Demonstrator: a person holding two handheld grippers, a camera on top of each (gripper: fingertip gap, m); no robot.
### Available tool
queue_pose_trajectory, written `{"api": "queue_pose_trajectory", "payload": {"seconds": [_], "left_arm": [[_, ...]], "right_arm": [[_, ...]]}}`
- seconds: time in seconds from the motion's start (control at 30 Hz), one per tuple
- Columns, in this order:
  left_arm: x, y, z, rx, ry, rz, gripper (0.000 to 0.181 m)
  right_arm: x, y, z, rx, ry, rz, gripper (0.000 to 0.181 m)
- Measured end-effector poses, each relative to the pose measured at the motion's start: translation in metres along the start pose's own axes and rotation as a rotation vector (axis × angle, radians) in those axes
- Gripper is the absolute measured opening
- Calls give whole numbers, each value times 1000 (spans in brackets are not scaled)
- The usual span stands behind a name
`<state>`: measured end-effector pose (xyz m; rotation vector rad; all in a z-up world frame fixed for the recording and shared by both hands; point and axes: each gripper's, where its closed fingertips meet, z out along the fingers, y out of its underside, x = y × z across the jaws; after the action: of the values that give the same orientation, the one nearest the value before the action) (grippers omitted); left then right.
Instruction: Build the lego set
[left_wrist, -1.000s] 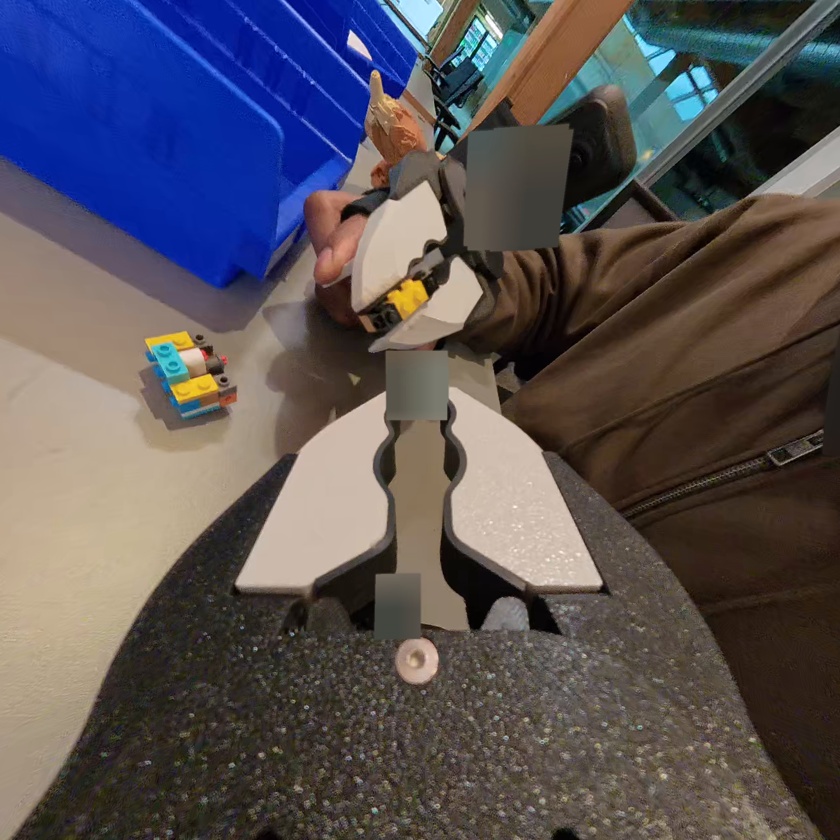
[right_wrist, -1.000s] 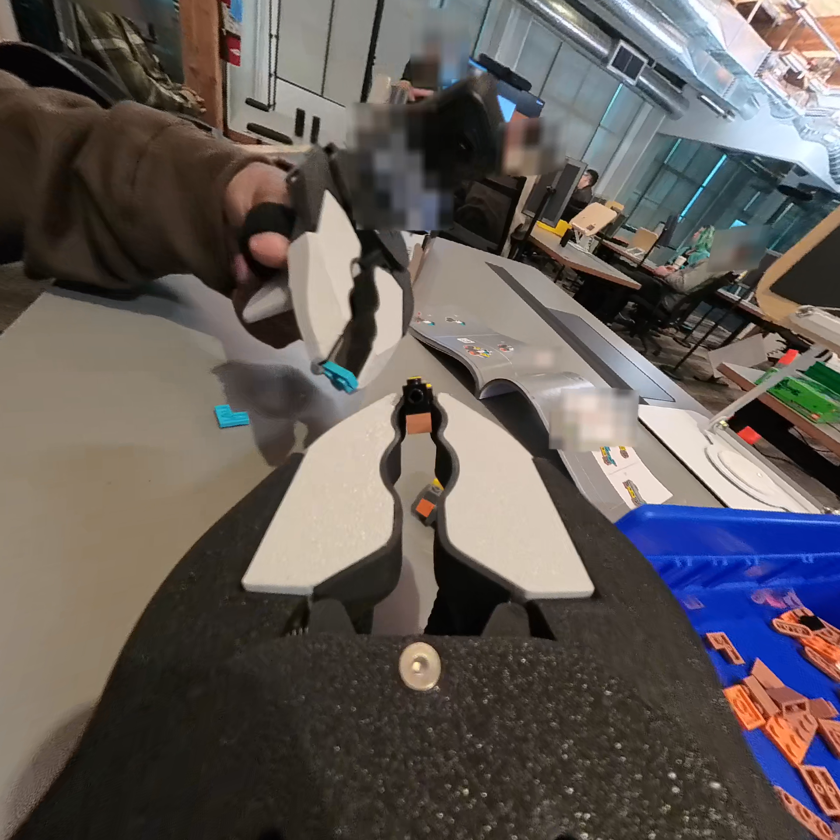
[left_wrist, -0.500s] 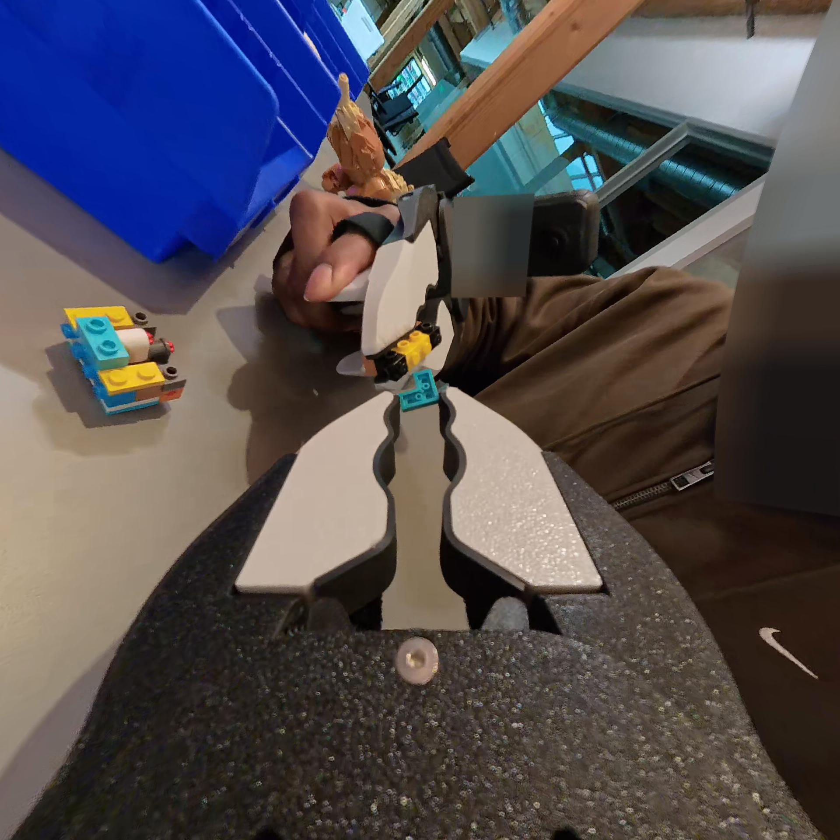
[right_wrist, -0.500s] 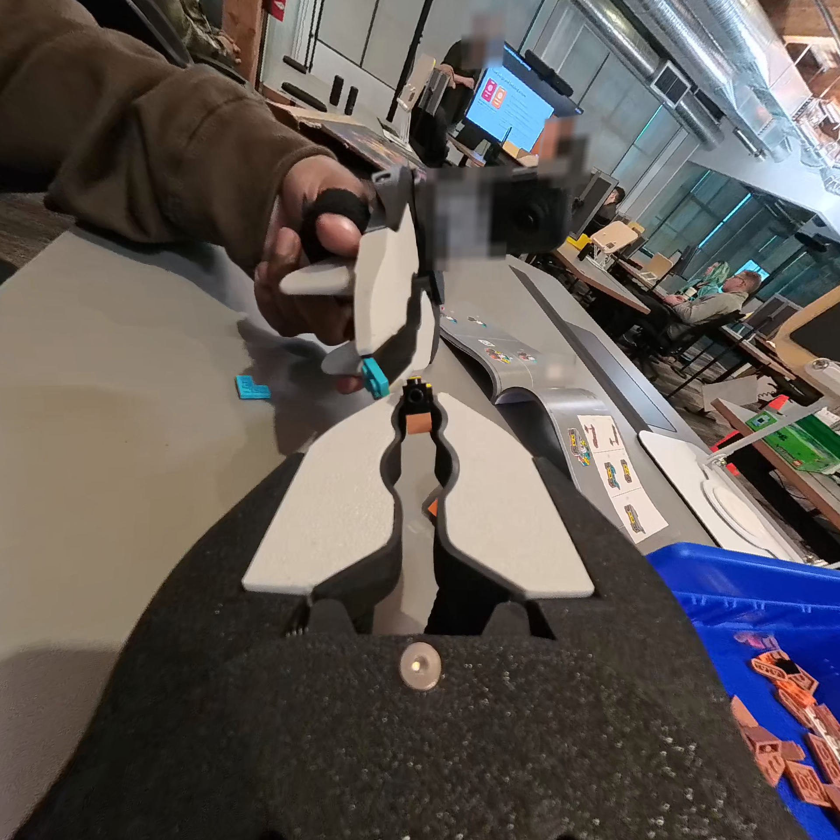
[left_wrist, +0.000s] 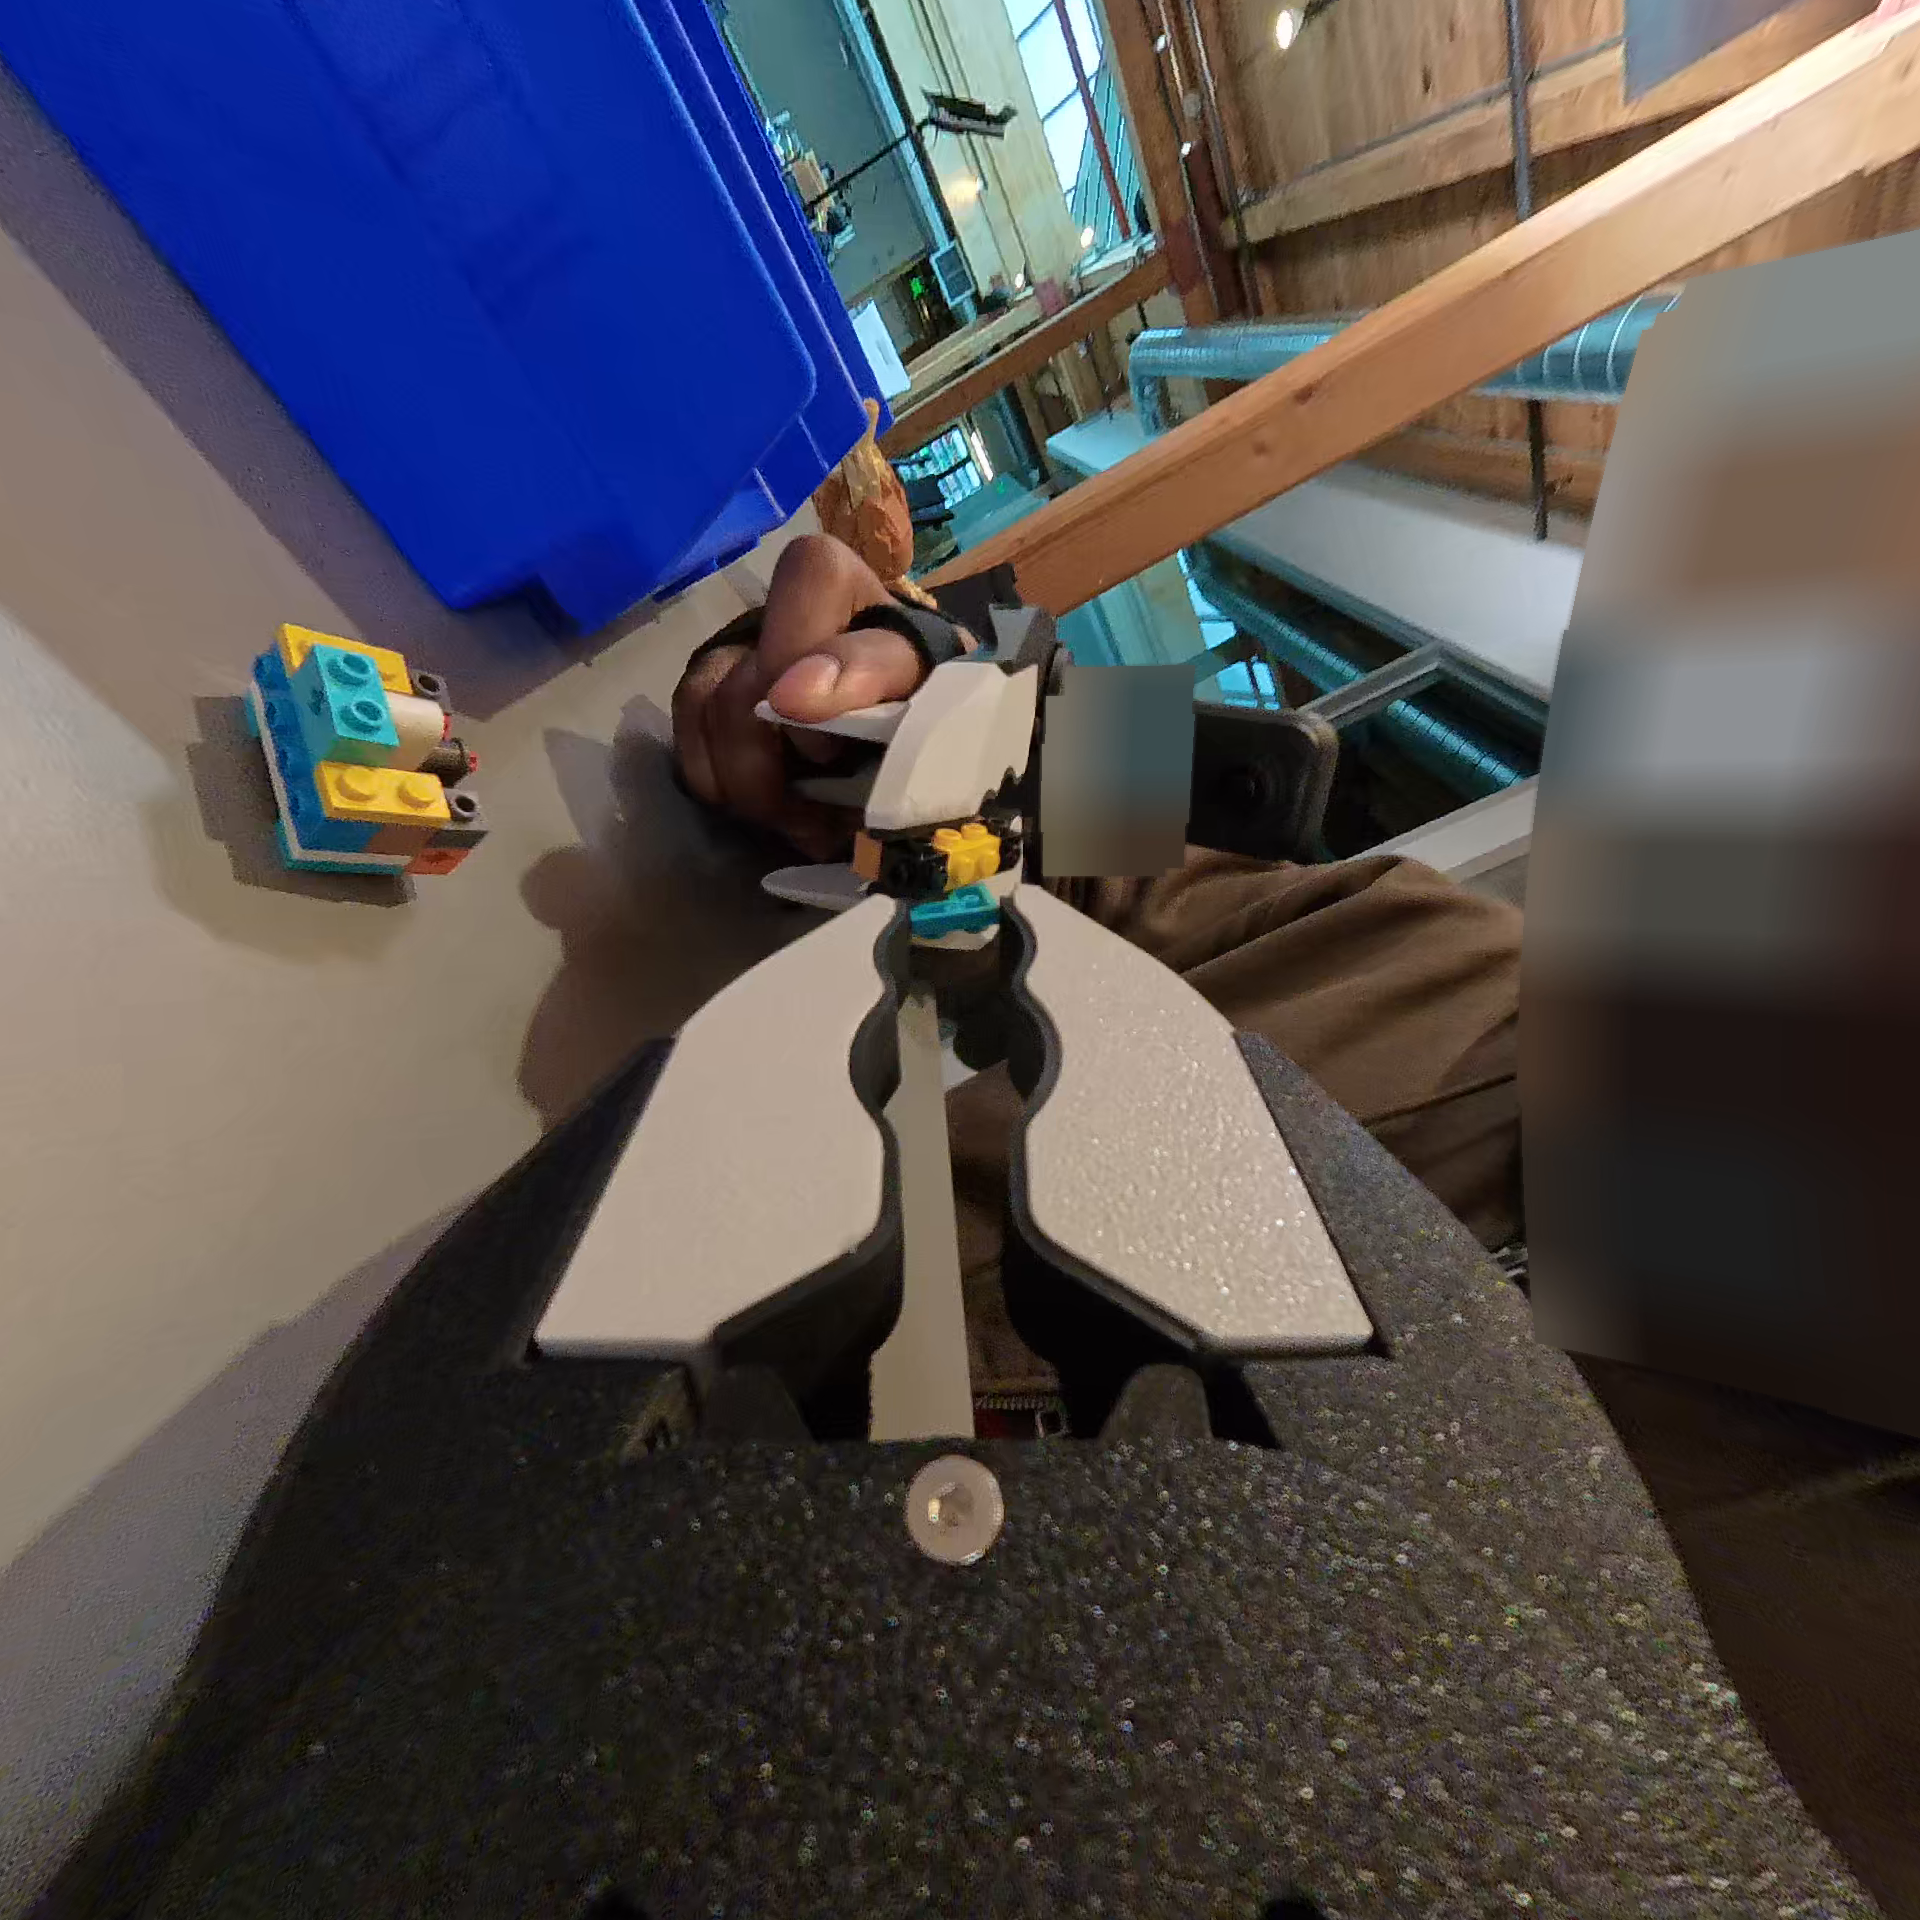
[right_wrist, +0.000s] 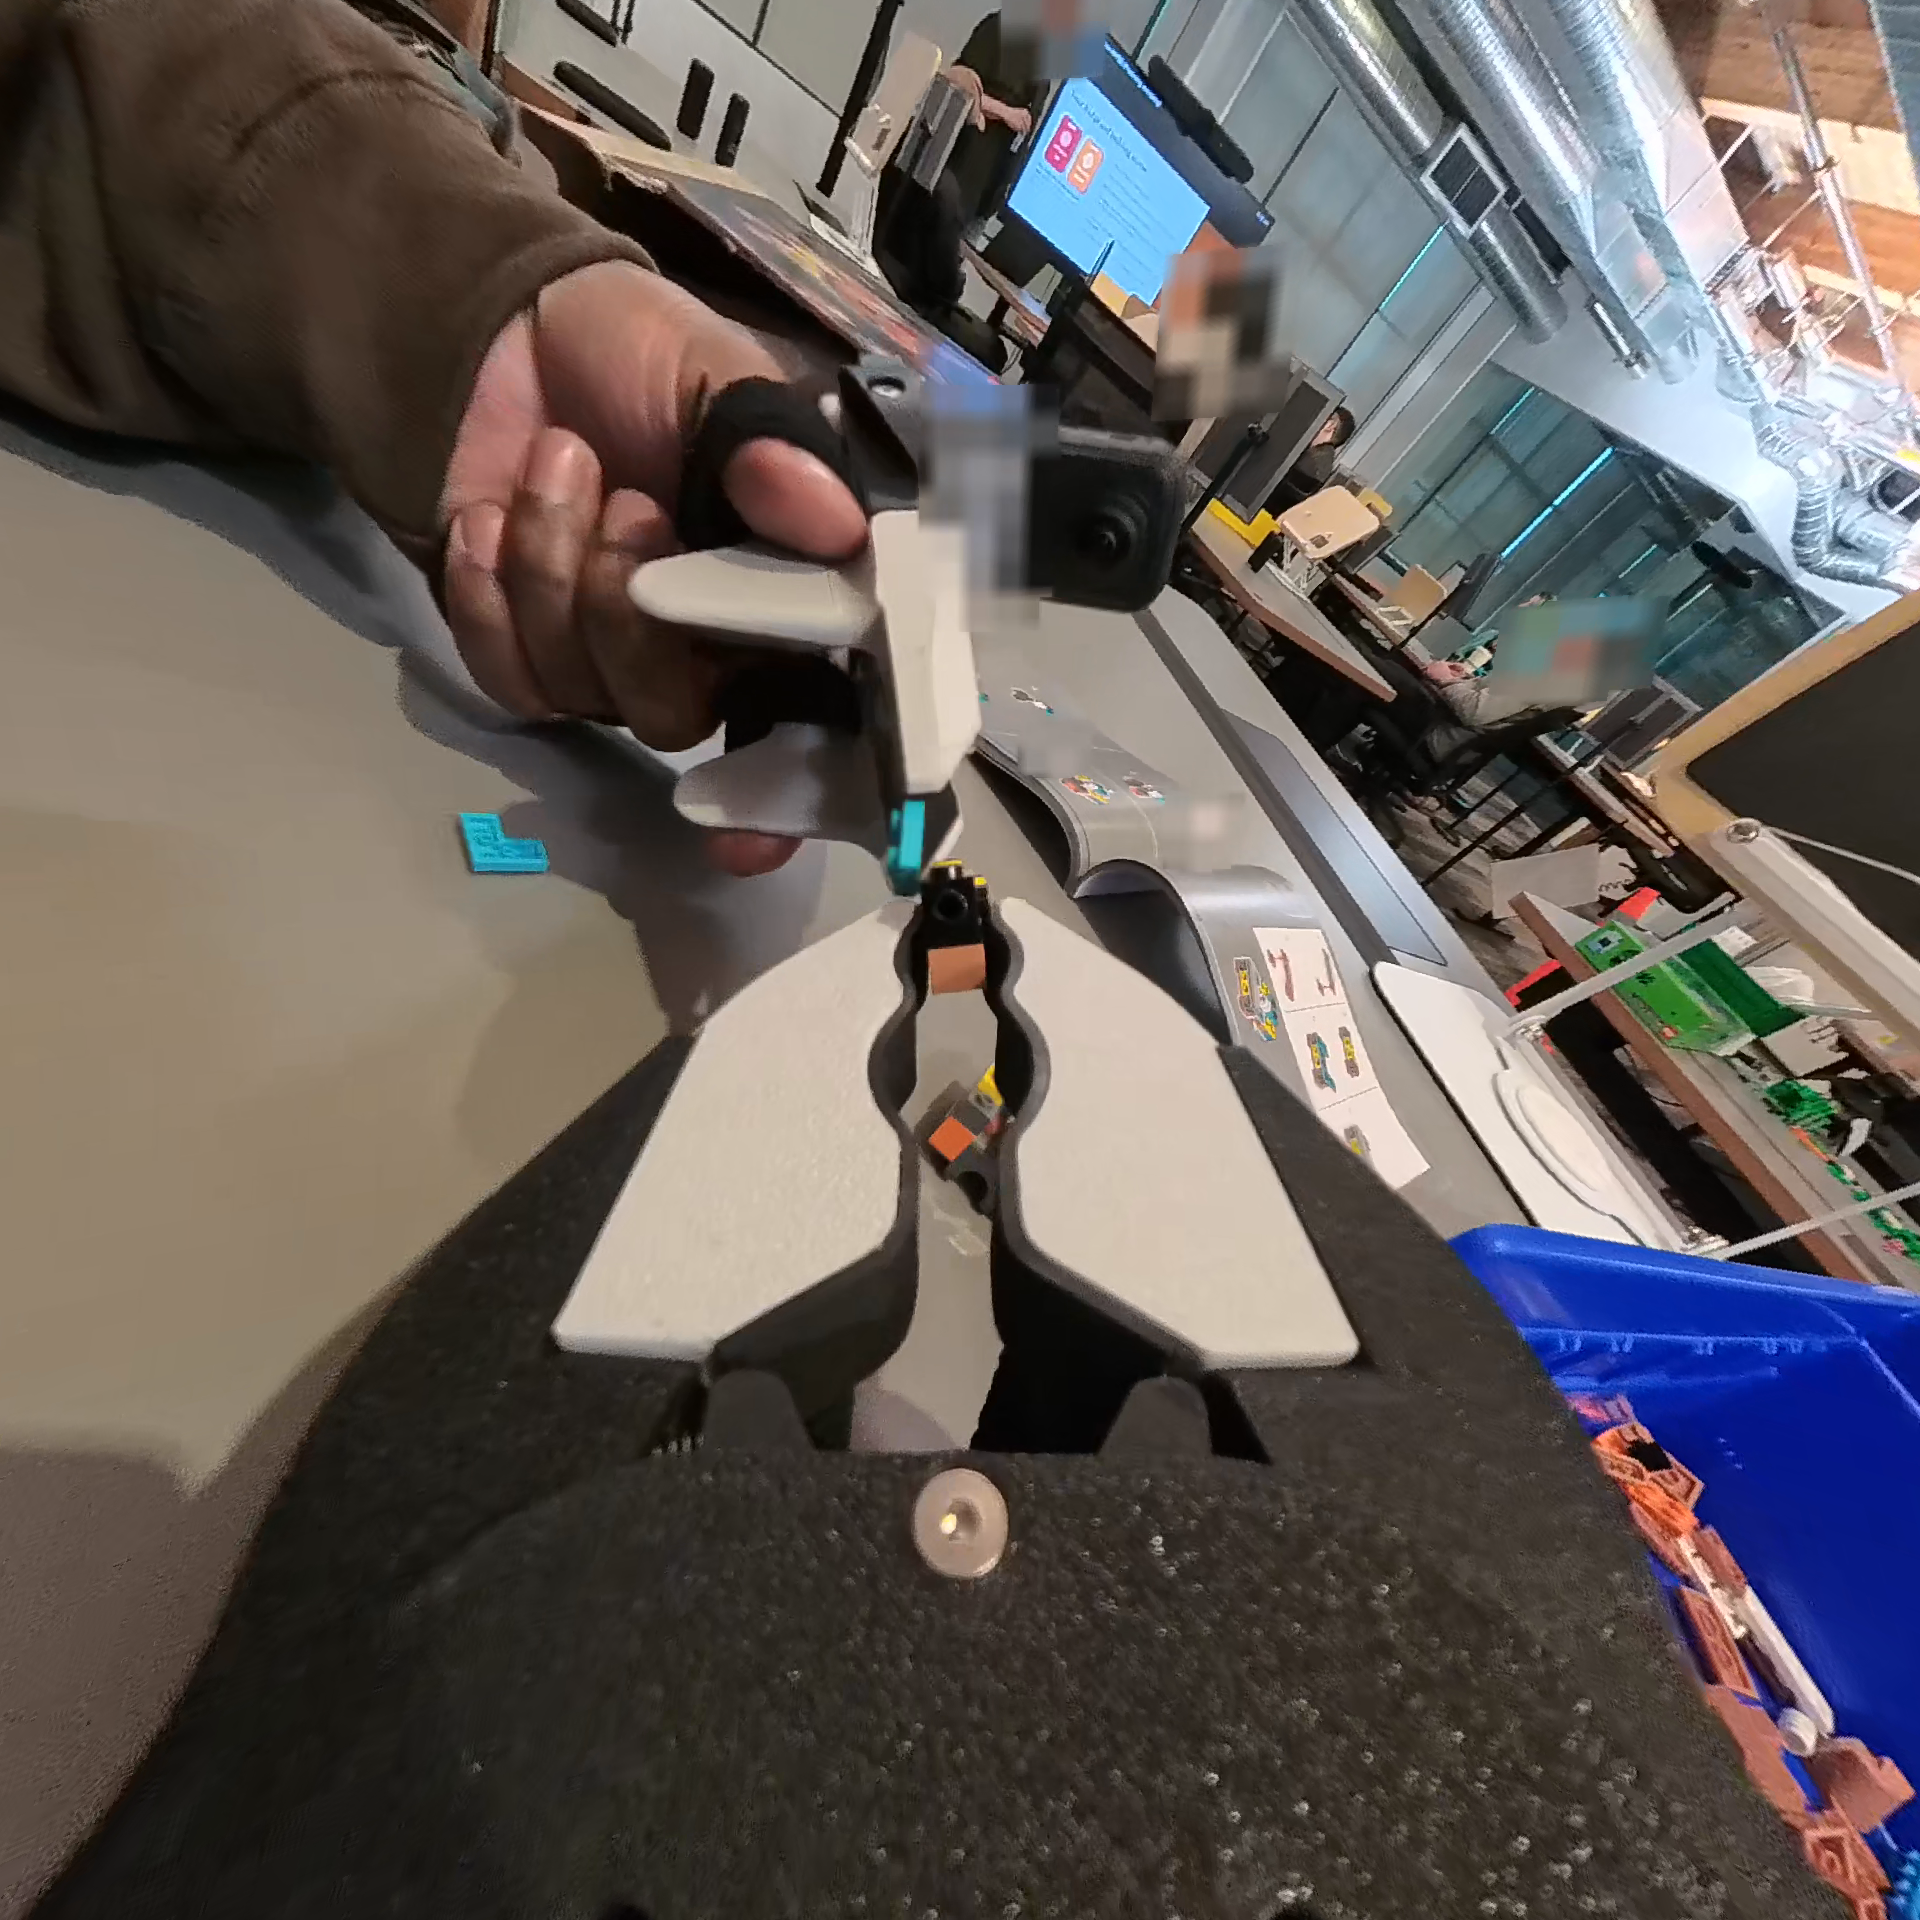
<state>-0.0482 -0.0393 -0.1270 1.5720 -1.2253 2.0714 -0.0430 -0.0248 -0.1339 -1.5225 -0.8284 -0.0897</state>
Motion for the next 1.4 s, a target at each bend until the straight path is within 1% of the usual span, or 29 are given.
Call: {"api": "queue_pose_trajectory", "payload": {"seconds": [0.27,0.47,0.63,0.8,1.2,1.4], "left_arm": [[-3,-6,0,114,31,-123,16],[-7,-11,1,216,25,-211,16],[-9,-13,3,282,36,-280,16],[-19,-15,1,343,7,-338,16],[-29,-20,-2,455,-63,-397,16],[-31,-22,-3,468,-76,-415,16]], "right_arm": [[4,-1,-1,-1,41,-40,9],[10,4,0,-40,91,-72,9],[9,8,1,-73,115,-137,9],[10,15,3,-121,131,-176,9],[13,25,6,-200,179,-268,9],[14,25,7,-215,211,-358,10]]}}
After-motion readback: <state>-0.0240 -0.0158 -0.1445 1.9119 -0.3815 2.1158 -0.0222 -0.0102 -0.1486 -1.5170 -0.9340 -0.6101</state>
